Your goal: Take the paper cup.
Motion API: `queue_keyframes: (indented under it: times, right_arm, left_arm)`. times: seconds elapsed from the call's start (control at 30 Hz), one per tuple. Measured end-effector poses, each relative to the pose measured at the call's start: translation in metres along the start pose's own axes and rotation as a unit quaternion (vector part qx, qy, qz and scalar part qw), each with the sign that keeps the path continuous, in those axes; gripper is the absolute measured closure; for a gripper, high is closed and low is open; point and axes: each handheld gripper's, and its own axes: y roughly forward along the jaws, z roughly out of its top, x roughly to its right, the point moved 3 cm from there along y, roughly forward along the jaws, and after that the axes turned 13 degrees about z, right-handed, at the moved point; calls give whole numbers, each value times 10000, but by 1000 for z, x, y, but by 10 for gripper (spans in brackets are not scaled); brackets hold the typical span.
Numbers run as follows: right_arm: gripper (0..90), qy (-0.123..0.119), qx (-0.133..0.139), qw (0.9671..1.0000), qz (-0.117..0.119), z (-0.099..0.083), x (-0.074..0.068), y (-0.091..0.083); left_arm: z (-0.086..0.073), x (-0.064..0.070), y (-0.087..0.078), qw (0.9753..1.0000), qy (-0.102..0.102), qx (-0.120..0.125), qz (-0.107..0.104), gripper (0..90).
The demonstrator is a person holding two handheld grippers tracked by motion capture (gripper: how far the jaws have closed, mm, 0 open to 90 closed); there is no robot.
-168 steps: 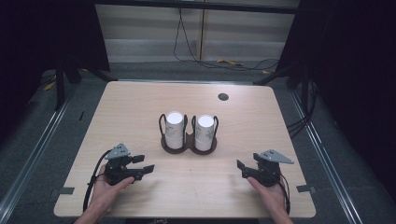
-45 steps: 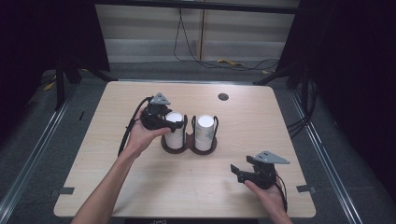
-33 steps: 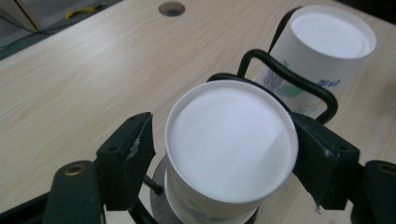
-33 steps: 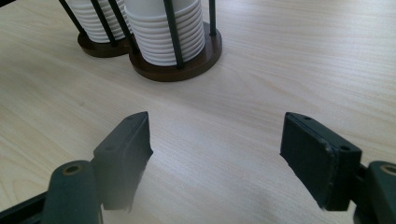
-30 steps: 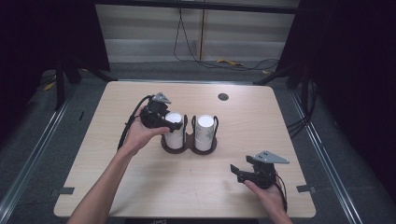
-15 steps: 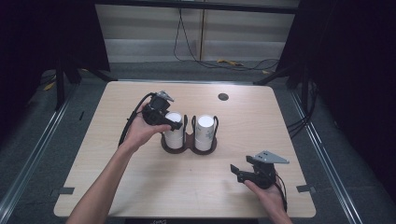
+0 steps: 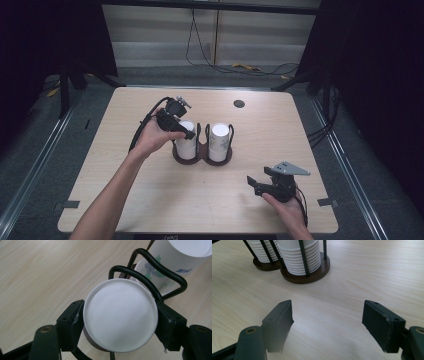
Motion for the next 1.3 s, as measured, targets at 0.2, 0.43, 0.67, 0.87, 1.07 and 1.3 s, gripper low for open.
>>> queue_keyframes:
  times: [0.2, 0.43, 0.67, 0.87, 1.07, 1.3]
  right_arm:
    - [245, 29, 4, 10000, -8, 0, 0, 0]
    - [246, 3, -6, 10000, -18, 0, 1, 0]
    - [249, 26, 17, 10000, -36, 0, 1, 0]
    - [249, 9, -10, 10000, -37, 0, 1, 0]
    - [250, 18, 7, 10000, -36, 0, 1, 0]
    - [250, 5, 25, 10000, -25, 1, 0, 0]
  left_arm:
    - [2, 1, 2, 9995, 129, -283, 61, 306]
    - [2, 1, 1, 9995, 128, -301, 49, 323]
    - [4, 0, -2, 9997, 76, -226, -2, 331]
    - [5, 0, -4, 9997, 119, -230, 7, 339]
    - [8, -1, -10, 9999, 7, -110, 4, 343]
    - [10, -2, -15, 9999, 32, -91, 30, 349]
